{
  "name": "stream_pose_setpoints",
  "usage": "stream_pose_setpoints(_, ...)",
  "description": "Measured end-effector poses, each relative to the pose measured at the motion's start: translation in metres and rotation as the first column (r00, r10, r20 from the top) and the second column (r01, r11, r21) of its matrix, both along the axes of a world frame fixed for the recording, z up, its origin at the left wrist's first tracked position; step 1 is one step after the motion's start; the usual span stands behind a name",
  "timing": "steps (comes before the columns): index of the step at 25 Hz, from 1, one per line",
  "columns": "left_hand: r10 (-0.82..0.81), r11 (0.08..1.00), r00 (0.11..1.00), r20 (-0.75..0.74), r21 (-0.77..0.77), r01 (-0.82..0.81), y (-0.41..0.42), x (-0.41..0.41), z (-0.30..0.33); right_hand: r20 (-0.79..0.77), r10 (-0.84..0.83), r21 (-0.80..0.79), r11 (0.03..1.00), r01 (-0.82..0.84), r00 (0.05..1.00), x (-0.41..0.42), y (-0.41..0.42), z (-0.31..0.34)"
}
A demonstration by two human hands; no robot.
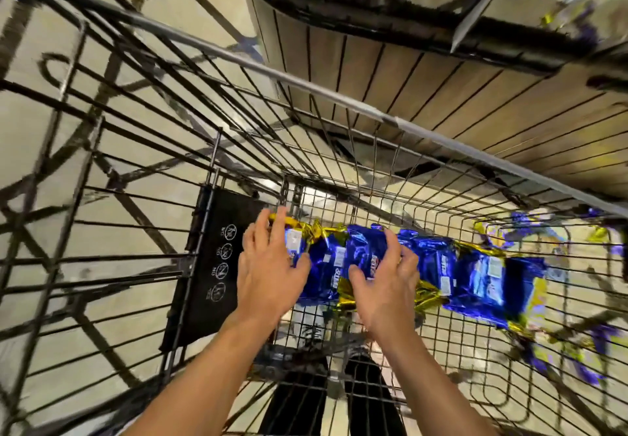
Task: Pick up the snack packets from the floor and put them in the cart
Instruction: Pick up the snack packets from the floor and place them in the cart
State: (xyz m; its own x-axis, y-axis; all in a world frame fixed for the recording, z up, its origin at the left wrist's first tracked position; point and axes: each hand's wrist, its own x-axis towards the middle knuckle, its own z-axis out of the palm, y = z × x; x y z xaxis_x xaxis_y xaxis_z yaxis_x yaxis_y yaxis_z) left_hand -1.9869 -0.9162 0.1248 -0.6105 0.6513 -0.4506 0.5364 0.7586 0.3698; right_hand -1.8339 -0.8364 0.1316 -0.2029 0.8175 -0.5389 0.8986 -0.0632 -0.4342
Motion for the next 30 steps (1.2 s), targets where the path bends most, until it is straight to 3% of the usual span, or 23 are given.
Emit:
stream_pose_setpoints(5,-0.048,0.998,0.998,-0.035,0.033,0.049,-0.005,-0.004,0.070,-0.006,0.075,-0.001,0.997,-0.075,0.997,0.016,0.009,0.074)
stream_pose_setpoints(11,-0.270,0.951,0.950,-0.157,0.109,0.288,0.001,0.023,0.179,0.106,0.181,0.280,0.938,-0.204,0.978,0.044,0.008,0.195)
stream_pose_setpoints(17,-0.486,0.814,0.826,-0.285,0.198,0.547,0.041,0.086,0.281,0.216,0.149,0.445,0.865,-0.233,0.965,0.102,0.005,0.288)
stream_pose_setpoints(21,-0.592,0.706,0.723,-0.358,0.204,0.679,0.053,0.148,0.316,0.229,0.075,0.517,0.835,-0.187,0.970,0.161,0.000,0.320)
stream_pose_setpoints(30,-0.692,0.548,0.594,-0.410,0.238,0.802,0.009,0.342,0.344,0.137,-0.095,0.608,0.794,-0.008,0.986,0.353,-0.064,0.356)
